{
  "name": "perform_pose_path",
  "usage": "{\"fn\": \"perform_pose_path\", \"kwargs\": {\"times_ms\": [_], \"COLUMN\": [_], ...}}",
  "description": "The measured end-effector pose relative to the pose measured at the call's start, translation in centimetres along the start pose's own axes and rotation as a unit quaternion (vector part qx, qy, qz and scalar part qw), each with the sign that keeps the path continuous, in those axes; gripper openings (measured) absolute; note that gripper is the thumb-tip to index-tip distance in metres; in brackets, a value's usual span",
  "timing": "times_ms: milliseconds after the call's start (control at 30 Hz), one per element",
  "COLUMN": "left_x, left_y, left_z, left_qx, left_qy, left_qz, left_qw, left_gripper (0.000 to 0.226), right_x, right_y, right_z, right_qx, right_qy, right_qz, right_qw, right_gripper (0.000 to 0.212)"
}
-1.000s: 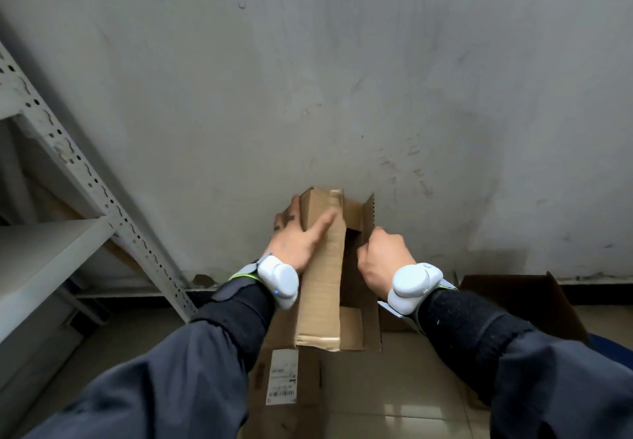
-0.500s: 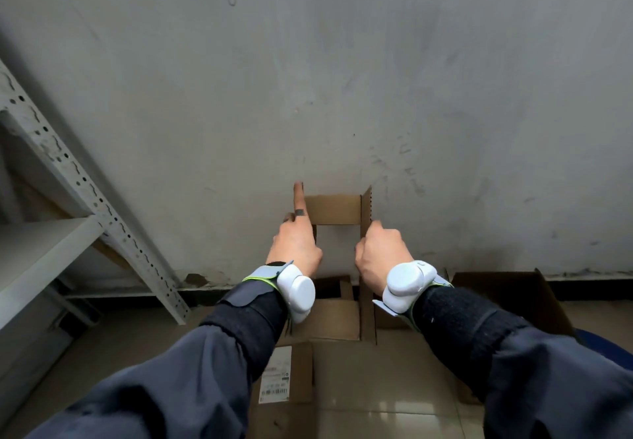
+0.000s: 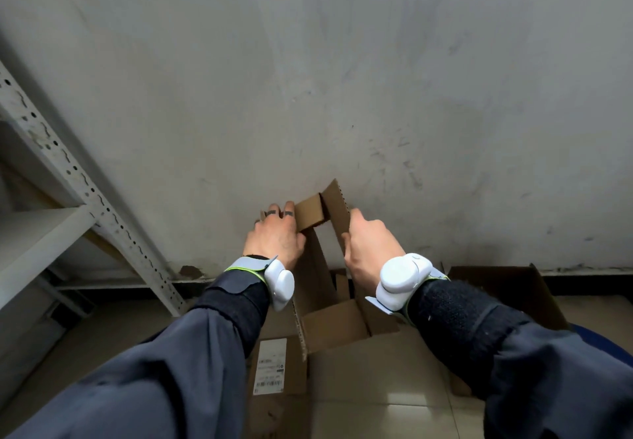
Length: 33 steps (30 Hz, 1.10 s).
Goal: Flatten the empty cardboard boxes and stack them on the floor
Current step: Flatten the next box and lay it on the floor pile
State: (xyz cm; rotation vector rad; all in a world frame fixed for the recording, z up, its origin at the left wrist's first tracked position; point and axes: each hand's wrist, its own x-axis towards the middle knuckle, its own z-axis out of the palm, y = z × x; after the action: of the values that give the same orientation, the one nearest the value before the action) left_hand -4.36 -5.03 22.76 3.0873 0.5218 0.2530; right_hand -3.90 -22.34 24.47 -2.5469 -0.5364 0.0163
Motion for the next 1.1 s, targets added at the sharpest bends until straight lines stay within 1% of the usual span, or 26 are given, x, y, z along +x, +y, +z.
{"fn": "perform_pose_path", "kwargs": {"times_ms": [67,133,167,200,233,267,300,333,367,400,433,500,533,567,600,667,733,833,933,967,1033,1100], "left_x": [0.4,0.7,0.8,0.9,0.9,0.9,0.9,1.0,1.1,1.2,1.2,1.3,1.3,1.4,1.3,1.4,1.3,1.3,1.6,1.7,2.0,2.2], "left_y": [0.0,-0.4,-0.6,-0.8,-0.8,-0.7,-0.5,-0.3,-0.2,-0.2,-0.2,-0.5,-0.7,-0.9,-1.1,-1.3,-1.1,-1.1,-1.6,-1.8,-2.4,-2.9], "left_z": [-0.7,-1.3,-1.6,-1.7,-1.8,-1.9,-1.9,-1.9,-2.0,-1.9,-1.9,-1.7,-1.6,-1.6,-1.7,-1.8,-1.9,-1.9,-1.6,-1.6,-1.5,-1.5], "left_qx": [-0.024,-0.056,-0.067,-0.072,-0.073,-0.074,-0.076,-0.078,-0.078,-0.074,-0.068,-0.058,-0.054,-0.053,-0.054,-0.06,-0.066,-0.091,-0.147,-0.176,-0.223,-0.244], "left_qy": [0.006,-0.001,-0.002,-0.002,-0.002,-0.004,-0.005,-0.006,-0.005,-0.004,-0.005,-0.015,-0.019,-0.022,-0.025,-0.024,-0.019,-0.007,0.035,0.047,0.053,0.056], "left_qz": [0.021,0.019,0.011,0.005,0.0,-0.005,-0.008,-0.01,-0.01,-0.011,-0.012,-0.022,-0.027,-0.031,-0.036,-0.041,-0.046,-0.077,-0.126,-0.142,-0.175,-0.192], "left_qw": [0.999,0.998,0.998,0.997,0.997,0.997,0.997,0.997,0.997,0.997,0.998,0.998,0.998,0.998,0.998,0.997,0.997,0.993,0.98,0.973,0.957,0.949], "left_gripper": [0.034,0.026,0.025,0.025,0.027,0.029,0.029,0.029,0.028,0.029,0.03,0.033,0.034,0.035,0.034,0.033,0.032,0.03,0.023,0.023,0.032,0.032], "right_x": [0.2,0.2,0.0,-0.3,-0.5,-0.5,-0.7,-0.9,-1.1,-1.5,-1.9,-2.8,-3.1,-3.4,-3.5,-3.4,-3.5,-3.6,-3.5,-3.5,-3.4,-3.6], "right_y": [0.2,0.3,0.3,0.4,0.3,0.2,0.1,-0.1,-0.2,-0.2,-0.2,0.0,0.0,-0.1,-0.2,-0.3,-0.5,-0.6,-0.2,-0.1,0.1,0.3], "right_z": [0.2,0.4,0.4,0.5,0.5,0.7,1.1,1.4,1.9,2.4,2.9,3.7,3.7,3.6,3.3,3.0,2.7,2.9,2.8,2.7,2.5,2.6], "right_qx": [0.003,-0.009,-0.024,-0.05,-0.097,-0.161,-0.218,-0.257,-0.287,-0.304,-0.32,-0.372,-0.388,-0.39,-0.383,-0.372,-0.364,-0.354,-0.34,-0.334,-0.332,-0.326], "right_qy": [-0.004,-0.008,0.002,0.036,0.09,0.145,0.188,0.192,0.172,0.119,0.049,-0.086,-0.131,-0.162,-0.182,-0.19,-0.179,-0.155,-0.117,-0.104,-0.085,-0.079], "right_qz": [0.013,0.029,0.023,-0.002,-0.052,-0.121,-0.198,-0.266,-0.323,-0.353,-0.353,-0.313,-0.293,-0.284,-0.282,-0.287,-0.288,-0.275,-0.276,-0.278,-0.288,-0.292], "right_qw": [1.0,1.0,0.999,0.998,0.99,0.969,0.937,0.909,0.885,0.877,0.878,0.869,0.864,0.861,0.861,0.862,0.867,0.88,0.891,0.894,0.894,0.896], "right_gripper": [0.027,0.035,0.043,0.054,0.065,0.066,0.055,0.04,0.027,0.02,0.02,0.037,0.043,0.044,0.039,0.027,0.024,0.026,0.028,0.028,0.029,0.03]}}
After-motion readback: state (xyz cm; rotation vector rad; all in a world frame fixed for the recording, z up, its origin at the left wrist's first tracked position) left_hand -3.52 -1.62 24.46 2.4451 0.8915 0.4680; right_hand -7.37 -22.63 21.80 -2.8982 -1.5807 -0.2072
